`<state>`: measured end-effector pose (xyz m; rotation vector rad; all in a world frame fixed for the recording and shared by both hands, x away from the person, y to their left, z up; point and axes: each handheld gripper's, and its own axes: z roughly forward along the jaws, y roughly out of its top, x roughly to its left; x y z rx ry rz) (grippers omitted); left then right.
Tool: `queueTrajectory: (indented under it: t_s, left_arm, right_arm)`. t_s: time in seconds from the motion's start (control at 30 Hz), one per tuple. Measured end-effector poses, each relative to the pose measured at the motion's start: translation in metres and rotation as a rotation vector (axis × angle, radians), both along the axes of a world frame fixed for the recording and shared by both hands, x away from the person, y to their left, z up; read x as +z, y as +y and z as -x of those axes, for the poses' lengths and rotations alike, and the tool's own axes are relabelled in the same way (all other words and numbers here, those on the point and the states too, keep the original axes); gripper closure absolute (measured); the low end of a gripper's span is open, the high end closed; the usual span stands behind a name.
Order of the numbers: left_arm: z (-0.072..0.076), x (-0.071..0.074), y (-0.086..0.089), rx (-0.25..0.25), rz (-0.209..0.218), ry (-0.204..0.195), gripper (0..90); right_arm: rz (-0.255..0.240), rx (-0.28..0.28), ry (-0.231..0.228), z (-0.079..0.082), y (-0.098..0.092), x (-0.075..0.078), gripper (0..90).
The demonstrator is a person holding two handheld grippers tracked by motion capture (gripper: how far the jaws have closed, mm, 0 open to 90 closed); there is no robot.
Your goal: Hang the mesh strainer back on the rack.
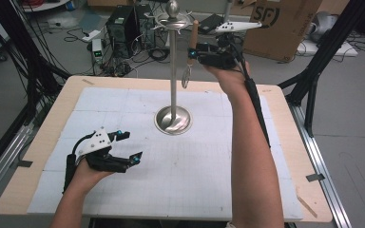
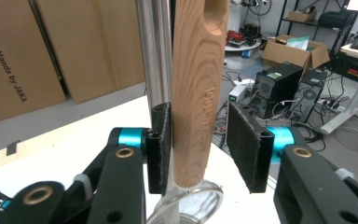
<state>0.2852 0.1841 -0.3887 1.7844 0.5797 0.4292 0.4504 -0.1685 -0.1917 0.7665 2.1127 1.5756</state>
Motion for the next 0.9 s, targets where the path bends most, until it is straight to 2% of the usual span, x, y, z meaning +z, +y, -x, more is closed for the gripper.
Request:
queueTrajectory:
  t_s: [0.2,0.4,0.67,0.9]
  left_arm:
    - [-0.001,-0.002,0.000,-0.005,0.002,0.008,17.2]
    - [-0.002,-0.003,0.001,0.005,0.001,0.011,17.0]
    - [-0.001,-0.003,0.002,0.001,0.000,0.010,17.0]
    - [-0.001,-0.003,0.002,-0.001,-0.001,0.011,16.9]
  right_arm:
    - [-0.011,0.011,-0.005,0.006,-0.006,-0.001,51.8]
    - [-0.010,0.018,-0.018,0.014,-0.011,-0.001,48.7]
    - [-0.029,0.024,-0.047,0.029,-0.026,0.000,44.6]
    - [-0.038,0.029,-0.063,0.043,-0.041,-0.006,40.7]
